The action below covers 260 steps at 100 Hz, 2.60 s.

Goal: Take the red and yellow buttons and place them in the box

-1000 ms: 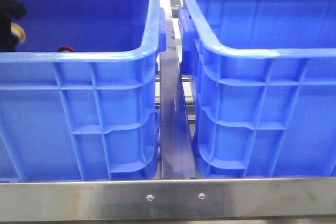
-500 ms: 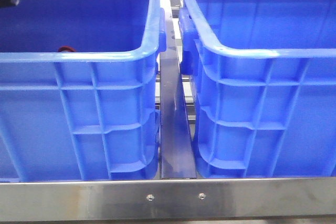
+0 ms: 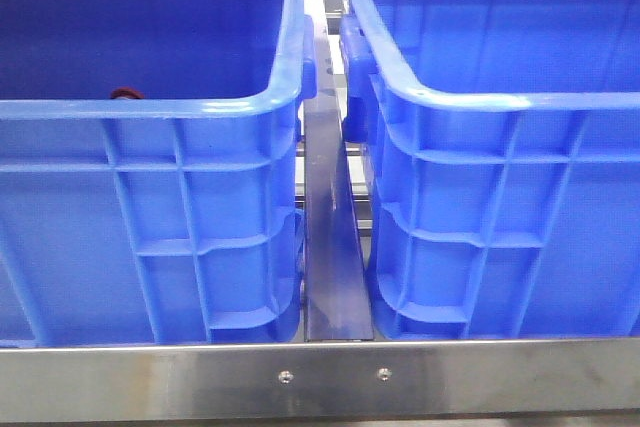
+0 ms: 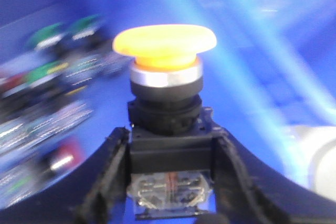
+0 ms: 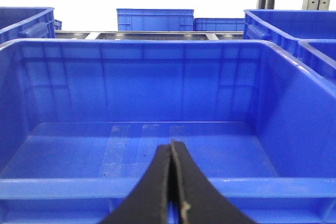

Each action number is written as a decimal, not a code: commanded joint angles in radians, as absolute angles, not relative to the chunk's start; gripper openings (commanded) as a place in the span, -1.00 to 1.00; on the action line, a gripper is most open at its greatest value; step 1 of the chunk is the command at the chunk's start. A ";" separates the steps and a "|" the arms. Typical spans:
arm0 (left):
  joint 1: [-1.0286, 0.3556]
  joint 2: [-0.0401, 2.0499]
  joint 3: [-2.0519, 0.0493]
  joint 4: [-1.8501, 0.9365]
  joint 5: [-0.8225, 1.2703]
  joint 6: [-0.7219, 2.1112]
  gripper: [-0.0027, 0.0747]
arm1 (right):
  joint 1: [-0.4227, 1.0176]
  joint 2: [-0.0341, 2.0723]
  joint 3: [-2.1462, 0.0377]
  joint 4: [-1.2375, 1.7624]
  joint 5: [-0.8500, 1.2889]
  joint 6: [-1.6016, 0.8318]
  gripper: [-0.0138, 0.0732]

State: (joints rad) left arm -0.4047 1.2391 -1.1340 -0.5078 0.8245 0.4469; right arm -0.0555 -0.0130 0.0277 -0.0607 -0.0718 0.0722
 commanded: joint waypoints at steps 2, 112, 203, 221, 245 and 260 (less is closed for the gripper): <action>-0.497 1.218 -1.159 -0.562 0.717 0.451 -0.69 | -0.052 -0.031 0.033 -0.061 -0.146 0.064 -0.90; -0.758 1.332 -1.159 -0.585 0.593 0.451 -0.69 | -0.052 0.078 -0.219 -0.061 0.206 0.064 -0.90; -0.758 1.332 -1.159 -0.585 0.590 0.451 -0.69 | -0.045 0.809 -0.822 0.068 0.534 0.064 0.57; -0.758 1.332 -1.159 -0.585 0.590 0.451 -0.69 | -0.001 0.875 -0.895 0.286 0.640 0.030 0.57; -0.758 1.332 -1.159 -0.585 0.590 0.451 -0.69 | 0.069 0.978 -0.955 0.753 0.763 -0.177 0.57; -0.758 1.332 -1.159 -0.585 0.590 0.451 -0.69 | 0.088 1.050 -0.980 1.016 0.841 -0.304 0.57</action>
State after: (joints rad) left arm -0.7496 1.3586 -1.1318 -0.5489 0.6359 0.4524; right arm 0.0806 1.0284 -0.9341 0.8384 0.8309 -0.2143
